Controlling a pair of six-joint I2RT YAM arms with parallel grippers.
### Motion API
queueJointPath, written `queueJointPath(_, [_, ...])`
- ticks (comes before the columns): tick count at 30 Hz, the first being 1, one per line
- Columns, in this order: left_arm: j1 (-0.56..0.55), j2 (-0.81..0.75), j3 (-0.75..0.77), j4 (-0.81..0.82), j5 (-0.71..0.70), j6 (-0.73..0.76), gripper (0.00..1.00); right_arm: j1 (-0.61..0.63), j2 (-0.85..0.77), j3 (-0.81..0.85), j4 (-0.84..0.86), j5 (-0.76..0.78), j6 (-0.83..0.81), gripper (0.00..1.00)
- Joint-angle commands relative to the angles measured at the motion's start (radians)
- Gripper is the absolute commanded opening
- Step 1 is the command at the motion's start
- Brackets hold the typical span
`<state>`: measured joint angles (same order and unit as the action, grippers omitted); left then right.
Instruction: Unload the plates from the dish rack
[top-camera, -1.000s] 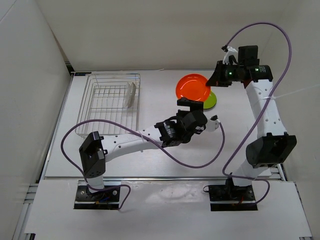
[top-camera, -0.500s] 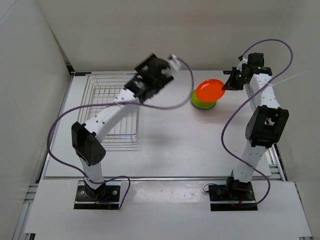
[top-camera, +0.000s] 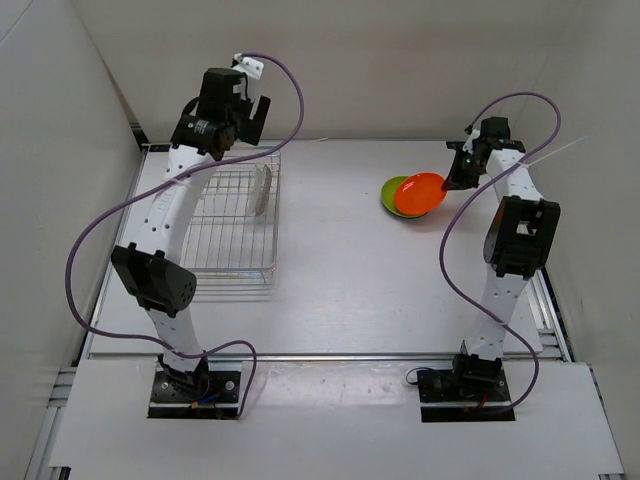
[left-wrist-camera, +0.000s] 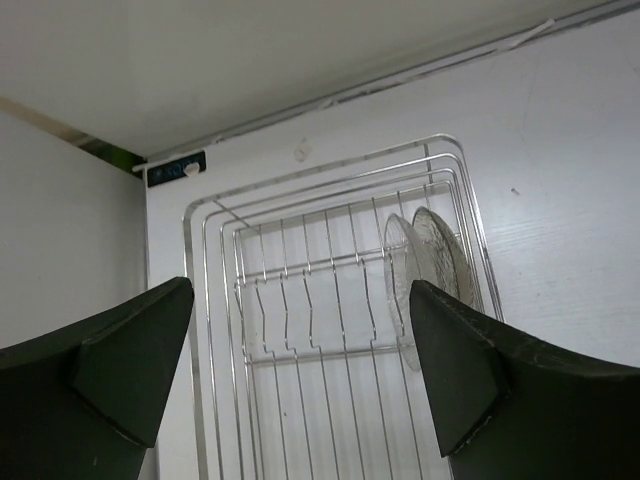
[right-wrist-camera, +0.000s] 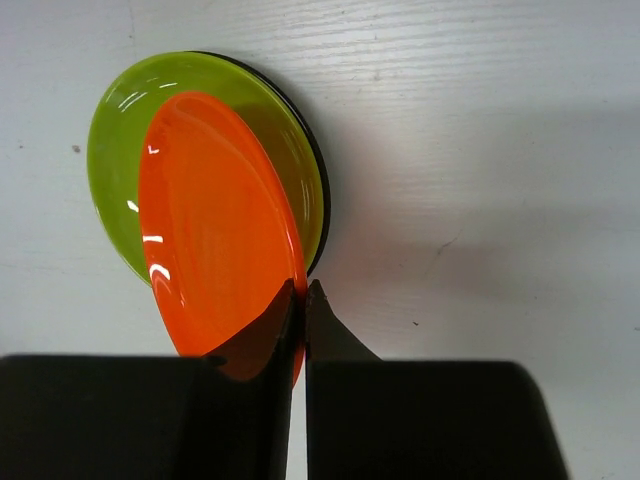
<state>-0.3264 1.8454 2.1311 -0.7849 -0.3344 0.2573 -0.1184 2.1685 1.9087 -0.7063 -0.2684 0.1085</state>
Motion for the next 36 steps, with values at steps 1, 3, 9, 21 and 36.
queueJointPath(1, [0.024,-0.051,-0.008,-0.057,0.113,-0.085,1.0,-0.001,0.002,0.066,0.021,-0.005,-0.036,0.0])
queueJointPath(3, [0.024,-0.069,-0.028,-0.068,0.127,-0.085,1.0,-0.001,0.03,0.093,0.021,-0.014,-0.036,0.0])
queueJointPath(9, [0.024,-0.112,-0.08,-0.077,0.146,-0.095,1.0,0.029,0.077,0.116,0.001,-0.016,-0.056,0.05])
queueJointPath(21, [0.024,-0.195,-0.249,-0.066,0.185,-0.116,1.0,0.06,0.129,0.135,-0.019,0.015,-0.079,0.1])
queueJointPath(36, [0.145,-0.173,-0.321,-0.054,0.451,-0.197,1.0,0.069,-0.008,0.107,-0.079,0.034,-0.099,0.57])
